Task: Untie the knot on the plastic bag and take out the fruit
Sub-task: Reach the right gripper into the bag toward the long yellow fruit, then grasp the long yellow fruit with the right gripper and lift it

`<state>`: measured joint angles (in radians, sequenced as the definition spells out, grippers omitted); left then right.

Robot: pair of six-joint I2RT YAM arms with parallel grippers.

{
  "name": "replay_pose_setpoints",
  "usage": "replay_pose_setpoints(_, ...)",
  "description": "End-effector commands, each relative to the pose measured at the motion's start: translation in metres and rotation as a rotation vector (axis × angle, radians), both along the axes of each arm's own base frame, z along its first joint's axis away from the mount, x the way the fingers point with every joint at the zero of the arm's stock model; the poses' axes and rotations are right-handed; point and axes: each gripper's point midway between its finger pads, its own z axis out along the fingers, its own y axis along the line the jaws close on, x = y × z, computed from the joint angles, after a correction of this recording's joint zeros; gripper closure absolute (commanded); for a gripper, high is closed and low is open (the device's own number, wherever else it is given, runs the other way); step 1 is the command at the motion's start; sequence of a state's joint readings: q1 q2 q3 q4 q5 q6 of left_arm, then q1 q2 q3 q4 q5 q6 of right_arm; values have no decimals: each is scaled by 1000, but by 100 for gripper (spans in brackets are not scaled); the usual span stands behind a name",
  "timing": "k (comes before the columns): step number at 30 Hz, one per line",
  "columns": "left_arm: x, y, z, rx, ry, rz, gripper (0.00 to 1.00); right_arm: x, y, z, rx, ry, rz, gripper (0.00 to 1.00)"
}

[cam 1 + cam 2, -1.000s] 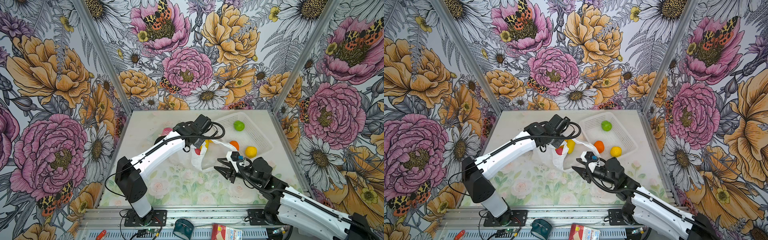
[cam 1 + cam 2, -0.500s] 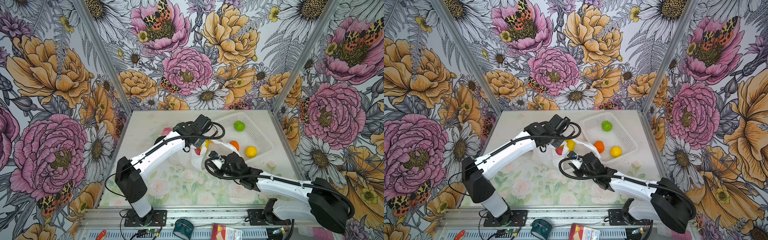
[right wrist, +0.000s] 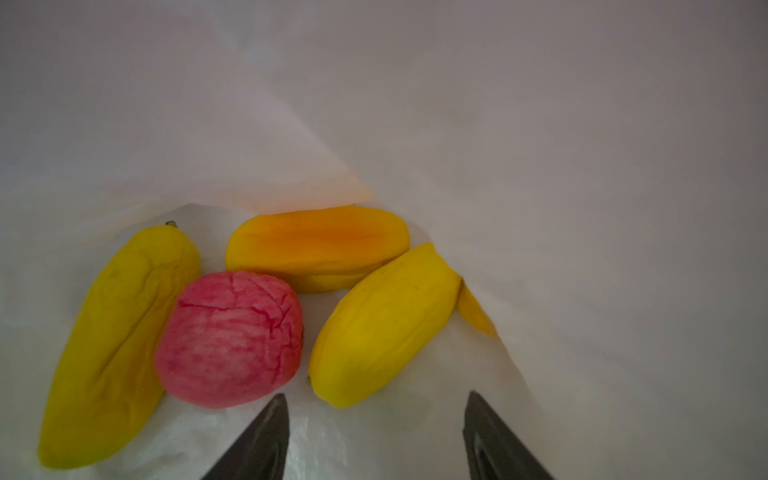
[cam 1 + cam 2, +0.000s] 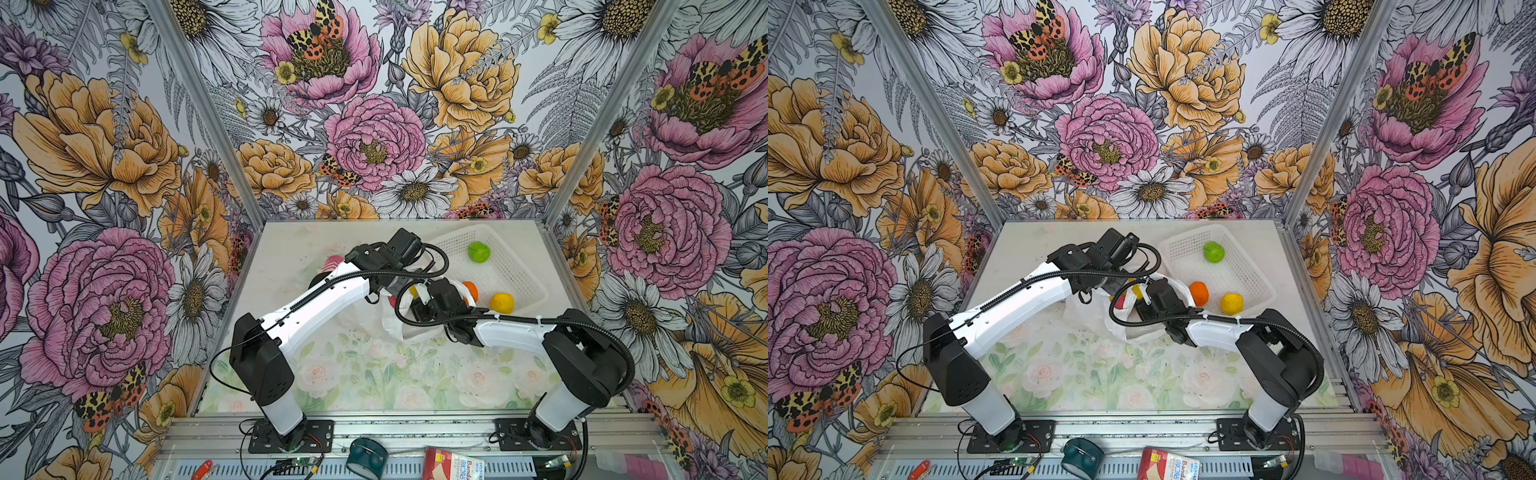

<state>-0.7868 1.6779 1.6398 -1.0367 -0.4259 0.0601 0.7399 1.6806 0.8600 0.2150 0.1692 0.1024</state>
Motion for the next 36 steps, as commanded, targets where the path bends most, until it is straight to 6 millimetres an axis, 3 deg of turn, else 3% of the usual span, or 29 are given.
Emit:
replay_pose_setpoints(1, -1, 0, -4, 21, 7, -10, 100, 16, 1, -8, 4, 38, -94, 23)
replay_pose_setpoints(7, -2, 1, -3, 18, 5, -9, 100, 35, 4, -47, -95, 168, -131, 15)
replay_pose_setpoints(12, -1, 0, -3, 20, 6, -11, 100, 38, 4, -58, -132, 204, -138, 16)
replay_pose_setpoints(14, -1, 0, -3, 18, 4, -10, 100, 38, 2, -58, -131, 204, -140, 20)
replay_pose_setpoints(18, -1, 0, -3, 18, 6, -10, 100, 41, -1, -58, -120, 211, -145, 44)
replay_pose_setpoints(20, -1, 0, -4, 20, 7, -10, 100, 40, -1, -56, -109, 212, -141, 50)
replay_pose_setpoints(26, -1, 0, -6, 25, 9, -10, 100, 26, 2, -18, 19, 142, -90, 62)
replay_pose_setpoints(31, -1, -1, -9, 31, 14, -11, 100, -6, 0, 32, 189, 34, 16, 72)
replay_pose_setpoints(36, 0, 0, -10, 39, 12, -9, 100, -36, -5, 63, 290, -51, 111, 79)
